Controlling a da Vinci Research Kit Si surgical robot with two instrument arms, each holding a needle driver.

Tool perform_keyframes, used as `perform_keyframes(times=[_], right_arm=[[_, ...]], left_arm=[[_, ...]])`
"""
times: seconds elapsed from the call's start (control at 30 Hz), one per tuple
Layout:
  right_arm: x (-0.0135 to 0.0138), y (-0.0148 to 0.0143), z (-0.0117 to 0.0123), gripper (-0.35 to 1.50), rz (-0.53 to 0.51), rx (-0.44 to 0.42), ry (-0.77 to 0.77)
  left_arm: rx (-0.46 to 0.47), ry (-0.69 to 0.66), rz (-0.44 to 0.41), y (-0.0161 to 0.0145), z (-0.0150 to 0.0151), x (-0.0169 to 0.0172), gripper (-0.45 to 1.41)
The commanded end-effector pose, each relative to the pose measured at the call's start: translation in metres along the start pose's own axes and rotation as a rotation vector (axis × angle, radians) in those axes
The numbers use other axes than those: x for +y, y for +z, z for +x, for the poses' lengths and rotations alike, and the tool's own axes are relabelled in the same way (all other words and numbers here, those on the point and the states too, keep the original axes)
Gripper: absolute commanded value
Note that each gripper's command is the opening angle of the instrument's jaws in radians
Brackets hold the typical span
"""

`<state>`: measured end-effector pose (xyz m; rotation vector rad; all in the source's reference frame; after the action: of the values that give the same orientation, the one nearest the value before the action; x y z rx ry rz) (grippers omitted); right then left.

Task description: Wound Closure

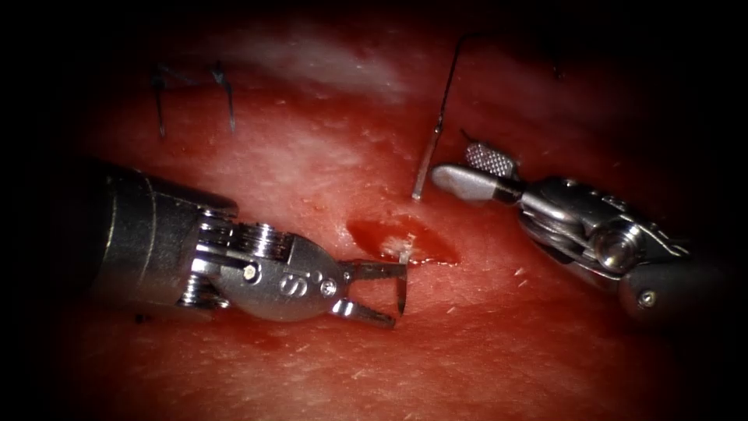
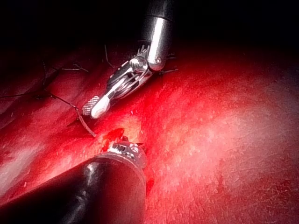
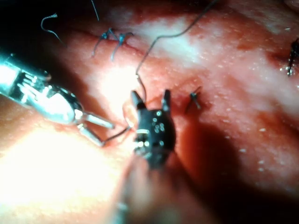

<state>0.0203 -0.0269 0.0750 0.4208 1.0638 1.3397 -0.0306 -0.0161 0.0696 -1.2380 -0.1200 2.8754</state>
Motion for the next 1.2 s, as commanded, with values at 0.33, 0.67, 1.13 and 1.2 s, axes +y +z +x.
perform_keyframes(times=[0.33,0.67,1.13,1.2], right_arm=[[0.0003,0.0001,-0.0003,0.79,-0.003,0.009,-0.019],[0.0004,0.0003,-0.0005,0.64,-0.003,0.011,-0.027],[0.0002,0.0009,-0.0013,0.46,0.003,0.011,-0.032],[0.0002,0.0008,-0.0014,0.37,0.006,0.009,-0.032]], left_arm=[[0.061,0.082,0.056,0.0030,-0.0018,-0.0009,0.36],[0.088,0.173,0.042,0.0049,-0.0039,-0.0007,0.21],[0.186,-0.029,0.020,0.0032,-0.0032,-0.0005,-0.45],[0.223,-0.204,-0.044,0.0026,-0.0031,0.0005,-0.45]])
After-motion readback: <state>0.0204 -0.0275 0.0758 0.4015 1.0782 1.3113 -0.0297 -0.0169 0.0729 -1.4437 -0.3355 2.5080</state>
